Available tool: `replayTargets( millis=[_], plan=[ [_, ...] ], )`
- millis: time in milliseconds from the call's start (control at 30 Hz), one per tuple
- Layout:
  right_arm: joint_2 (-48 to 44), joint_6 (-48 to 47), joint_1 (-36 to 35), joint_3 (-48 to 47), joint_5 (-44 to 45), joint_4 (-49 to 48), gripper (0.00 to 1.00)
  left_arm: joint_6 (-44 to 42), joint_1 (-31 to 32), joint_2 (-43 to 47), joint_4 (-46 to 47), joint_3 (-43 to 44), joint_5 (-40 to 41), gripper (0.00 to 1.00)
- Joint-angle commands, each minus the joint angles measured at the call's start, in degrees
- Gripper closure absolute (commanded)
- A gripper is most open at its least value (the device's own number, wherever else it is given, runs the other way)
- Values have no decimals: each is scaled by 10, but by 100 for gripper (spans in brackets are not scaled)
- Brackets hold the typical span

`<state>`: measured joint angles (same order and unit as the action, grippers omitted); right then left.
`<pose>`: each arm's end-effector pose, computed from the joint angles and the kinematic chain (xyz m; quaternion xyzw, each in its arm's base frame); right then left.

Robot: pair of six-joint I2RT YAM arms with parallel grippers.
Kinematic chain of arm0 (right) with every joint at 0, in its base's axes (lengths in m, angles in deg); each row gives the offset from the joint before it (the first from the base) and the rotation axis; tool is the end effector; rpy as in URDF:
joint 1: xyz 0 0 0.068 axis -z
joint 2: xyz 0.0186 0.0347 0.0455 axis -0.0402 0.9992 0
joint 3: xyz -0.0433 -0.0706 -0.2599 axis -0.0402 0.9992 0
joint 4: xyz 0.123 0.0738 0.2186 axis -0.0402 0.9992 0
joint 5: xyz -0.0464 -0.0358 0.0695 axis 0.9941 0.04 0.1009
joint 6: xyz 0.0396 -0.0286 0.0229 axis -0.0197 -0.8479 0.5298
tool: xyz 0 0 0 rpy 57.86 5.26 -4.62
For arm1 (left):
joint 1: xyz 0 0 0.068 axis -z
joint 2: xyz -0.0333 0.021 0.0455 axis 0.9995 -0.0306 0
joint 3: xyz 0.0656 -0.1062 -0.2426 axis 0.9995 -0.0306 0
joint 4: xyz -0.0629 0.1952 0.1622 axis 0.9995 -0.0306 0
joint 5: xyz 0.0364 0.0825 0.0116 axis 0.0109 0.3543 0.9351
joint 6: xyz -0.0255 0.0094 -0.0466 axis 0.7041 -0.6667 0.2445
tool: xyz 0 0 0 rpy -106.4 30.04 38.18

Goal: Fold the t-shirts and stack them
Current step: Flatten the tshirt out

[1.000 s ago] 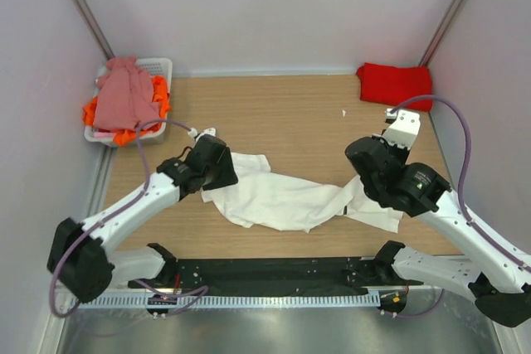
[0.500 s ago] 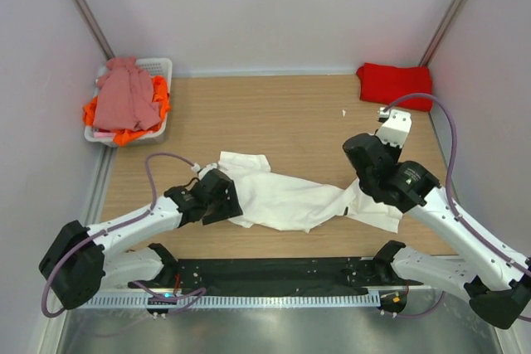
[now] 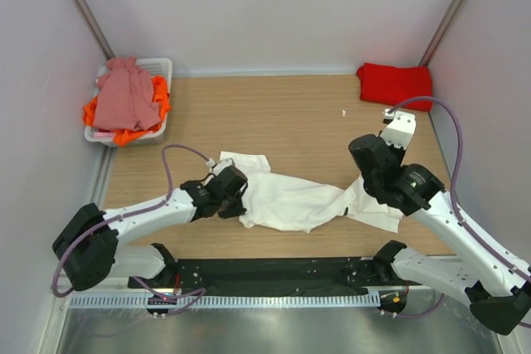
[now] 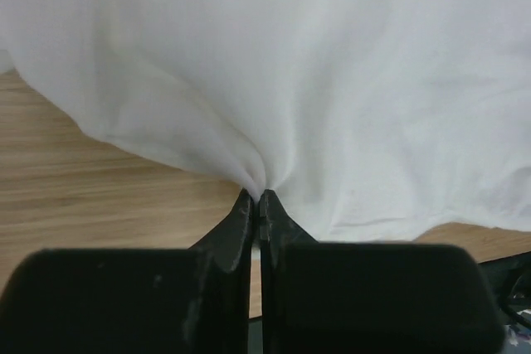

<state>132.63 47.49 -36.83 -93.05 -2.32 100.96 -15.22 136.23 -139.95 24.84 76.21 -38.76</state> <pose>0.1450 0.0802 0.3455 0.1457 0.8235 -0.1403 0.5300 0.1573 -0.1674 0.1703 -0.1102 0.9568 -0.1717 0.2069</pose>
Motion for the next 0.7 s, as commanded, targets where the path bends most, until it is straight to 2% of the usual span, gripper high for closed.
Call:
replayTargets(
  millis=[0,33,100,133,200,333,367,433,467,533,567,600,633,667],
  plan=[
    [-27,-1,3,-12,8,3,99,-24,42,73,-128,110,90,100],
    [-33,1,3,-17,9,10,99,-25,49,88,-198,140,102,100],
    [-51,4,3,-27,24,36,99,-33,61,138,-281,233,114,100],
    [-57,5,3,-31,31,36,99,-36,62,139,-305,234,114,100],
    [-72,6,3,-36,45,51,99,-45,62,152,-363,289,114,100],
    [-73,3,3,-39,71,53,99,-82,59,122,-405,372,122,95],
    [-68,-4,4,-38,78,42,99,-114,41,109,-402,387,124,93],
    [-44,-10,8,-38,80,31,99,-151,-4,52,-385,429,79,93],
    [-34,-18,11,-39,76,13,99,-185,-68,27,-370,436,35,95],
    [-3,-32,31,-36,62,-25,99,-205,-129,-46,-310,441,-72,98],
    [9,-40,41,-35,44,-38,99,-218,-179,-76,-292,448,-103,98],
    [19,-55,53,-31,32,-52,99,-221,-198,-107,-278,460,-120,99],
    [29,-64,68,-28,14,-69,99,-226,-215,-186,-275,495,-146,99],
    [49,-76,98,-21,-22,-96,99,-239,-241,-221,-267,514,-161,92]
  ],
)
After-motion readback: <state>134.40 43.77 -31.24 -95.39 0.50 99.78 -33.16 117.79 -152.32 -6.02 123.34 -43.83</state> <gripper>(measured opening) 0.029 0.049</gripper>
